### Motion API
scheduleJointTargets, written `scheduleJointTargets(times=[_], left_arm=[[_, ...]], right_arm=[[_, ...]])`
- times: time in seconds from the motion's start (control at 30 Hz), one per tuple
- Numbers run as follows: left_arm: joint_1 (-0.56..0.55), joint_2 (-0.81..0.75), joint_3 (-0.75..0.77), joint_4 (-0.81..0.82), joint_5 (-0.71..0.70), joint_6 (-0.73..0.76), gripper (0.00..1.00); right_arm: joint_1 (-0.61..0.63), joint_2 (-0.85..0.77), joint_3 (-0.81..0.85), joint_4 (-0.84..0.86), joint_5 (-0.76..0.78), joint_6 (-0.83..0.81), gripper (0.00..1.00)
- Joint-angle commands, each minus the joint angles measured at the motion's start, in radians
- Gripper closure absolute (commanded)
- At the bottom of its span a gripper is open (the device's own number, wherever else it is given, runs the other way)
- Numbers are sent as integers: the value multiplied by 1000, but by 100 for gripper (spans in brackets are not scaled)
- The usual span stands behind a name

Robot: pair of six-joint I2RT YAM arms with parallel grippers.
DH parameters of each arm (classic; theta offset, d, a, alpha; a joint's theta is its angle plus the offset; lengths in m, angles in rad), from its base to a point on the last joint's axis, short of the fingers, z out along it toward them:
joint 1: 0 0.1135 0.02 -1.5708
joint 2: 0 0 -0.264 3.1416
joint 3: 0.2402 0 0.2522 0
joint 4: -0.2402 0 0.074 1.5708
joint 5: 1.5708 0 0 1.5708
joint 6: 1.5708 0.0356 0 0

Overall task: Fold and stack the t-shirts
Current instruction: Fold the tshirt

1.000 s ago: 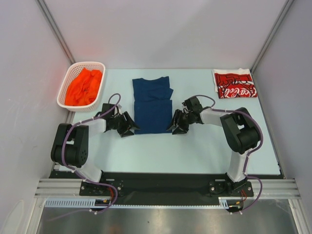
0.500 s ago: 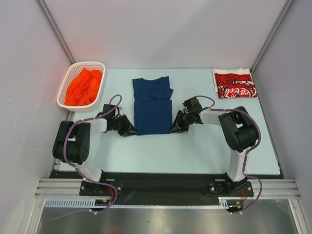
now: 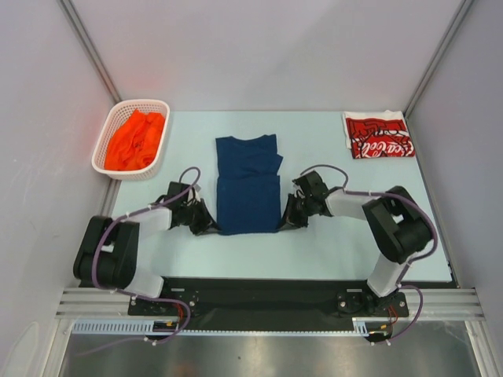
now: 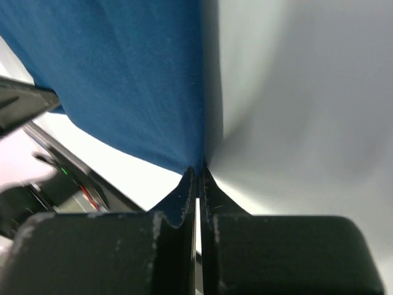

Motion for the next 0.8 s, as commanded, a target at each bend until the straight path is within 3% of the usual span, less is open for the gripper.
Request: scheduleJointTargets(times=[0.0,0.2,0.33,0.43,0.53,0.77], left_arm=[[-44,-143,-100,-67,-41,9,100],[-163,-453,-185,-219,-98,-67,100],[-272,-720,-119,-441,-172,-159,100],[-273,-806,-38,-534,-221,-152,100],[-273,-772,42,-581,-247,-112,100],[-233,-439,339,-526,-279,8,100]], right_arm=[[43,-135,-132,-32,44,-4,100],[132,-385,-253,-124,95,63,100],[181,-587,-257,-270,139,99,100],[180,-705,-238,-340,143,125,100],[163,-698,-156,-391,159,99,100],[27,-468,106,-388,140,-10,100]])
